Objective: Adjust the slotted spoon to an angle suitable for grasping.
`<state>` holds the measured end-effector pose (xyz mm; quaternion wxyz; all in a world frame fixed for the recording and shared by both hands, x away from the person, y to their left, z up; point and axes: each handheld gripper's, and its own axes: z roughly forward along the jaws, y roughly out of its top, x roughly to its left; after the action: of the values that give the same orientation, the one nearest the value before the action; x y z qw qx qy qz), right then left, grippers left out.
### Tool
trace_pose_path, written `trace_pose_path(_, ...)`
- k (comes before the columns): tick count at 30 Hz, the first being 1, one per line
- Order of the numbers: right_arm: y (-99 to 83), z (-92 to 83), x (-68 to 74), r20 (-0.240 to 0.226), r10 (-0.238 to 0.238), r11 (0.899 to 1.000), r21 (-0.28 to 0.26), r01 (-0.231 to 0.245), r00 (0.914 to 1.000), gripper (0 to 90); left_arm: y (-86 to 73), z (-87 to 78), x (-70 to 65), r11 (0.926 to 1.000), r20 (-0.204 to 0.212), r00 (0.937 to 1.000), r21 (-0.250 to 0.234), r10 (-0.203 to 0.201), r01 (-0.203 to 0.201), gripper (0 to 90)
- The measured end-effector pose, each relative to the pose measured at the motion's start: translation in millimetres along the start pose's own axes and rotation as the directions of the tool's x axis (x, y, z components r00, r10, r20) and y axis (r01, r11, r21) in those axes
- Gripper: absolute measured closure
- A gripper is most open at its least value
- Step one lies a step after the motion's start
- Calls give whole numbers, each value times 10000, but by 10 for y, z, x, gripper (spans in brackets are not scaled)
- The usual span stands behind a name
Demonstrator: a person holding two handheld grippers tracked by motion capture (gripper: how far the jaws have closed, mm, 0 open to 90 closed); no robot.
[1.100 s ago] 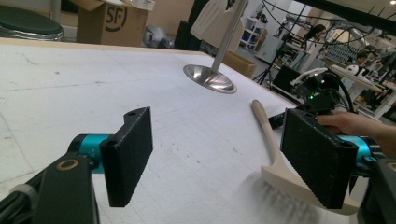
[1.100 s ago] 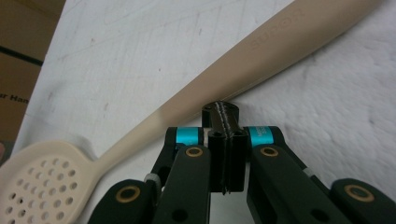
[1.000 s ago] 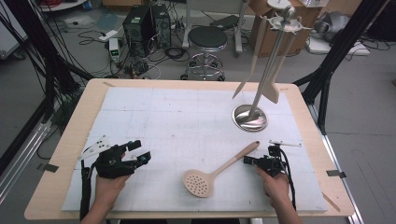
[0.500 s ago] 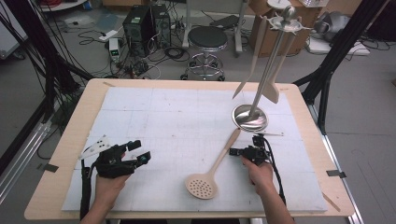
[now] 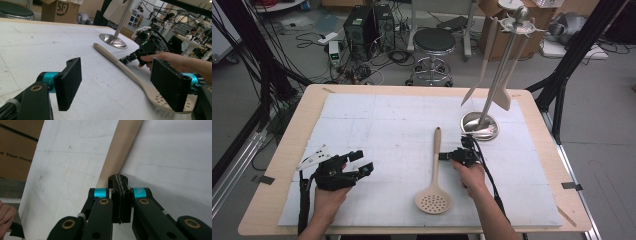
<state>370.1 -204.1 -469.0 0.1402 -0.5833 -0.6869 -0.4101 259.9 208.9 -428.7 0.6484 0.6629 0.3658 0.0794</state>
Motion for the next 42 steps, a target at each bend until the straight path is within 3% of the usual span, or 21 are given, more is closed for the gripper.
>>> trace_pose_path(6,137,233,221,140,-865,9927,857,849,9962,900,9,-21,5,9999,-19,10000,-101,-4,3,260)
trace_pose_path(16,217,616,608,-222,-1778,9587,2215,1783,9838,900,13,-80,24,9997,-97,9999,-213,-77,75,260)
trace_pose_path(24,219,720,714,-530,-2008,9397,2717,2076,9782,900,16,-90,28,9997,-98,9999,-245,-91,89,260)
trace_pose_path(28,190,743,763,-581,-2355,9294,2783,2423,9701,900,16,-86,20,9997,-89,9999,-219,-118,116,260)
trace_pose_path(34,195,695,748,-633,-2275,9264,2934,2360,9717,896,14,-90,27,9997,-103,9998,-222,-139,137,260)
trace_pose_path(42,217,498,684,-323,-2086,9421,2617,2097,9775,745,15,-75,11,9997,-23,9999,-234,-98,97,260)
